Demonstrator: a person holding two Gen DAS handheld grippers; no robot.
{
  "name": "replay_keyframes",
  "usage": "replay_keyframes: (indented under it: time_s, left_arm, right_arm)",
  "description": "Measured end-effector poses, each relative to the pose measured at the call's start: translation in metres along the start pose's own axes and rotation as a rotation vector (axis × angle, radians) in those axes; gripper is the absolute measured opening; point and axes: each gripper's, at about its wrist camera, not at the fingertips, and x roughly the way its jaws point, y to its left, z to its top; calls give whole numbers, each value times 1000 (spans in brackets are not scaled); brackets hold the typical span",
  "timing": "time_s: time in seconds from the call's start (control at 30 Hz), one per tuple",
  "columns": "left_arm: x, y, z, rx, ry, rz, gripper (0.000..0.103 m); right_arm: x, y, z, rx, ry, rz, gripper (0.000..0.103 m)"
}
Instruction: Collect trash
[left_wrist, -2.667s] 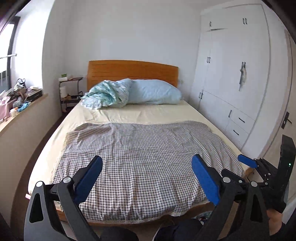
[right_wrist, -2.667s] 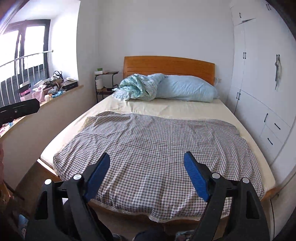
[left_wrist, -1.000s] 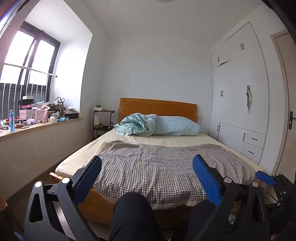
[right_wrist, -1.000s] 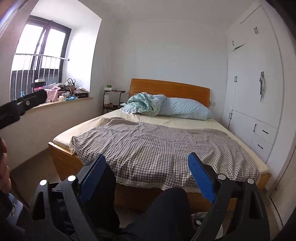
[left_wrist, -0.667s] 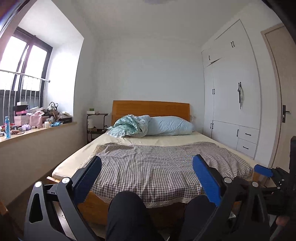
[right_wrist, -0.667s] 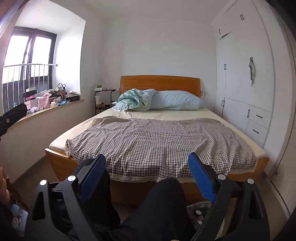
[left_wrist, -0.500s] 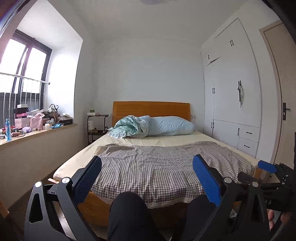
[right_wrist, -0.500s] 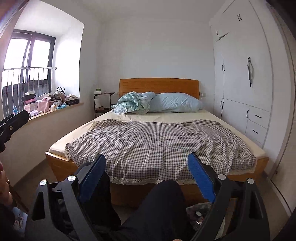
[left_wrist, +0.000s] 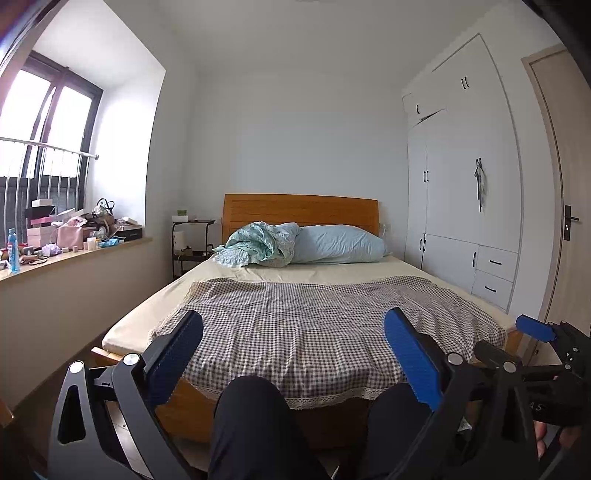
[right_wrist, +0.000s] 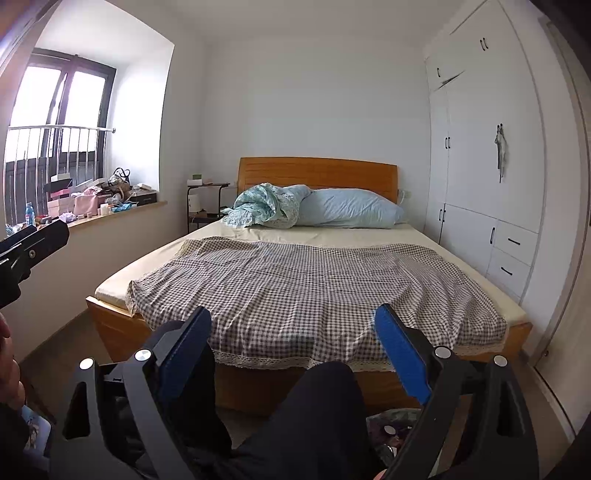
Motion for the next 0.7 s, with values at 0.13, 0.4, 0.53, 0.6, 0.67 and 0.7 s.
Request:
replay_keyframes:
  time_s: [0.13, 0.4, 0.53, 0.6, 0.67, 0.7]
  left_arm:
    - [-1, 0, 1, 3, -8, 1, 95]
    - [0, 1, 1, 4, -10, 0, 95]
    - [1, 2, 2, 6, -9, -2, 95]
    - [1, 2, 2, 7, -9, -2, 95]
    - [1, 3, 1, 5, -8, -5, 95]
    - [1, 3, 1, 4, -8, -5, 95]
  right_arm:
    - [-5, 0, 0, -4, -25, -25, 86]
    - [-6, 1, 2, -11, -29, -28, 86]
    - [-5, 0, 1, -8, -24, -26, 86]
    - [-5, 0, 1, -10, -24, -22, 86]
    - [-5, 2, 1, -13, -22, -18, 86]
    - [-5, 1, 1, -13, -18, -10, 86]
